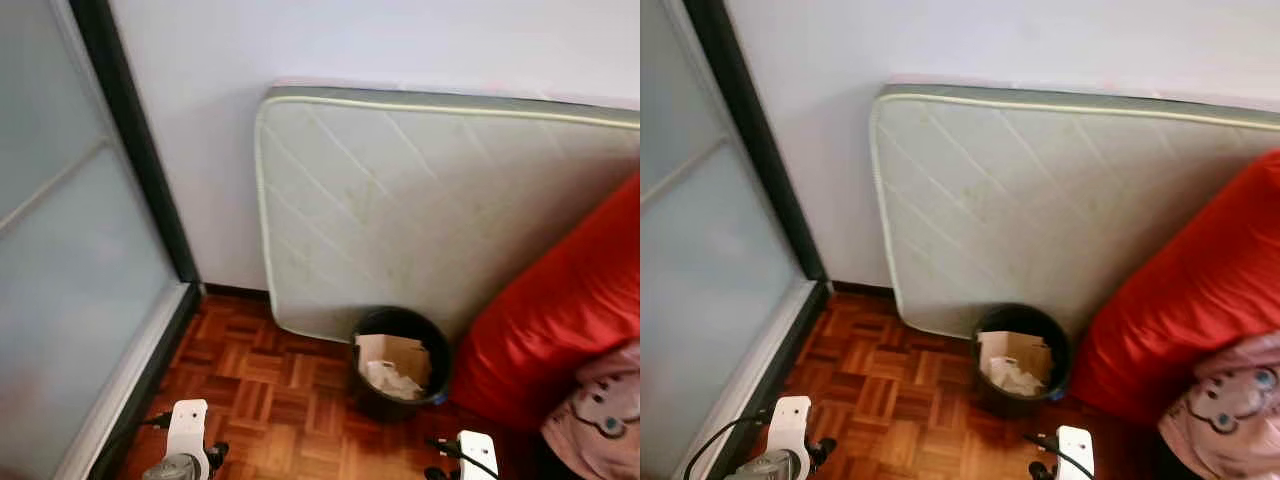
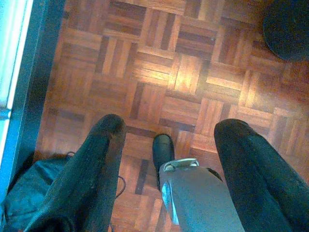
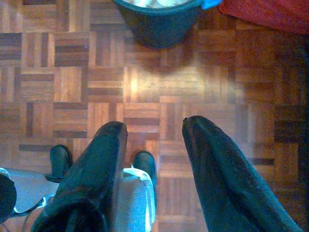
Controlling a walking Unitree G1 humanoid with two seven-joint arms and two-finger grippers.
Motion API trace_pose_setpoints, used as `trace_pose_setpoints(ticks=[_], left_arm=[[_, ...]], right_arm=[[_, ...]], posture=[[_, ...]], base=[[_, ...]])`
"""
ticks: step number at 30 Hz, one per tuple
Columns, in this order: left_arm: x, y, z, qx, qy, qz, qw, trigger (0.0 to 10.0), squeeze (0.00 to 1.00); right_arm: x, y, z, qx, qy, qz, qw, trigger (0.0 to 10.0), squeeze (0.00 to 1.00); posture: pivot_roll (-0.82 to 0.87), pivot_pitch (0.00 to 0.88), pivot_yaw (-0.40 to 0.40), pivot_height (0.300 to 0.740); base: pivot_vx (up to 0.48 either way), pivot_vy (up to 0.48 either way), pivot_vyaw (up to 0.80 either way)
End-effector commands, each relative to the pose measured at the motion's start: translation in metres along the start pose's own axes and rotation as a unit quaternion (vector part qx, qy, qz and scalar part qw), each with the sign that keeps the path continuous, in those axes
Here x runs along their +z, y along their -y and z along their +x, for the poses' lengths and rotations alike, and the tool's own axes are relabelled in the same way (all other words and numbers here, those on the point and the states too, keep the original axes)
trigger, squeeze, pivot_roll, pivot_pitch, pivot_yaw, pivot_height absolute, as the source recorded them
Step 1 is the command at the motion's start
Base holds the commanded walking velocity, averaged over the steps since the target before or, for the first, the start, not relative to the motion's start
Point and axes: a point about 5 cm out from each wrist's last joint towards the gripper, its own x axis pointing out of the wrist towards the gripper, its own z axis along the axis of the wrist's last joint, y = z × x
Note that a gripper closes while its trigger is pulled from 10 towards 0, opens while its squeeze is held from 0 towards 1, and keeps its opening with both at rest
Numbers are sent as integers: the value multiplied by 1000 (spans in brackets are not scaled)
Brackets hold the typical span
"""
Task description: Clean up the room
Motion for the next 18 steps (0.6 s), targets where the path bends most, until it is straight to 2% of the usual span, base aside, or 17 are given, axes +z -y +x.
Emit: trace_pose_setpoints(ticks=[1, 4, 18], left_arm=[[-2, -1, 0, 1, -11, 21, 1000, 10000, 0], [-2, -3, 0, 15, -11, 19, 1000, 10000, 0], [-5, -3, -1, 16, -16, 20, 1000, 10000, 0]], right_arm=[[-1, 0, 0, 0, -5, -5, 1000, 10000, 0], [0, 0, 0, 1, -8, -13, 1000, 10000, 0], [-3, 1, 0, -2, -15, -24, 1000, 10000, 0]], posture=[[-40, 0, -59, 740], [-42, 0, -59, 740], [-47, 0, -53, 740]], base=[[0, 0, -800], [0, -420, -796], [0, 0, -788]])
